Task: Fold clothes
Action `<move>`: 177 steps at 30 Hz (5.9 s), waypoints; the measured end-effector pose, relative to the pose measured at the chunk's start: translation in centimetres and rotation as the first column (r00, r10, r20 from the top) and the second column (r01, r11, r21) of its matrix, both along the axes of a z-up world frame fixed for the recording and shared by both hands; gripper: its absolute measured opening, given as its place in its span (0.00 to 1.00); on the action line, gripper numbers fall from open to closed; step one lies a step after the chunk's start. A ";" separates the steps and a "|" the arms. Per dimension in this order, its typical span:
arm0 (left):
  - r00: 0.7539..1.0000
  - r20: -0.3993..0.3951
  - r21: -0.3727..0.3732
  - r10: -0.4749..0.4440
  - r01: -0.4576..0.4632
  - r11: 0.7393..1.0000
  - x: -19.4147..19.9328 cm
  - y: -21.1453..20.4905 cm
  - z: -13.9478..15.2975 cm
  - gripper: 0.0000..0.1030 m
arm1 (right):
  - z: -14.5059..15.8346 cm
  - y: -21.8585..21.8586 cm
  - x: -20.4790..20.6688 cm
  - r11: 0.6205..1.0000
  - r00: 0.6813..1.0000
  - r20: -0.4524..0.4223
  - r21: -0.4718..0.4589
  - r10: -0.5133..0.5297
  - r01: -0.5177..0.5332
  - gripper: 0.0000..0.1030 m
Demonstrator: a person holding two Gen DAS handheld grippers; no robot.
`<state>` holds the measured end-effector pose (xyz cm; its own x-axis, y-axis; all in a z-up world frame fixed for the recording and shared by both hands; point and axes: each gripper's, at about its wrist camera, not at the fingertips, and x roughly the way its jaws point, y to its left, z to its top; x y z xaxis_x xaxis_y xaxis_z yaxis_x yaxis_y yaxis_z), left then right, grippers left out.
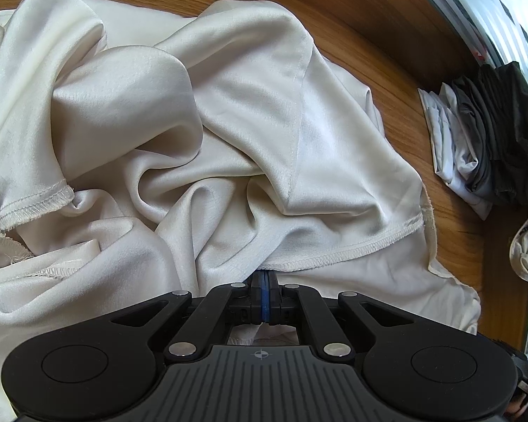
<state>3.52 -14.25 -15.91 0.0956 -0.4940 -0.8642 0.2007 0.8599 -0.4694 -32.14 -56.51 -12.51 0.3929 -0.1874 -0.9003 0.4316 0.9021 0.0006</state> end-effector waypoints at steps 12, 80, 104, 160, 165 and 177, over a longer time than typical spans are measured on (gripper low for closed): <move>1.000 0.014 0.020 -0.004 0.004 1.000 -0.2 -0.3 0.2 0.05 | 0.5 -2.1 -0.9 0.995 0.996 -0.024 -0.052 -0.090 0.089 0.07; 0.892 0.125 0.174 -0.435 0.412 0.894 -6.4 -12.5 4.1 0.25 | 3.4 14.8 19.7 0.917 0.941 0.118 0.216 0.317 -0.336 0.26; 0.803 0.192 0.210 -0.564 0.528 0.823 -8.7 -14.1 4.0 0.40 | 0.7 13.9 21.5 0.892 0.977 0.074 0.400 0.198 -0.211 0.44; 0.955 0.062 -0.214 -0.289 0.296 0.931 -4.0 -10.3 4.2 0.02 | 0.0 10.4 16.8 0.939 0.994 0.059 0.328 0.088 -0.102 0.14; 0.984 0.005 -0.269 -0.179 0.174 0.947 -3.6 -7.9 3.7 0.02 | 0.4 10.9 16.8 0.939 0.992 0.068 0.320 0.109 -0.125 0.26; 0.997 -0.019 -0.259 -0.070 0.062 0.964 -3.5 -4.5 3.2 0.02 | 0.7 9.8 15.7 0.898 0.992 0.122 0.433 0.031 -0.081 0.31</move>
<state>0.05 -18.73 -12.75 0.0328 -0.7049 -0.7086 0.2366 0.6943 -0.6797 -16.43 -46.66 -11.79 0.4912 0.2400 -0.8373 0.3547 0.8229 0.4439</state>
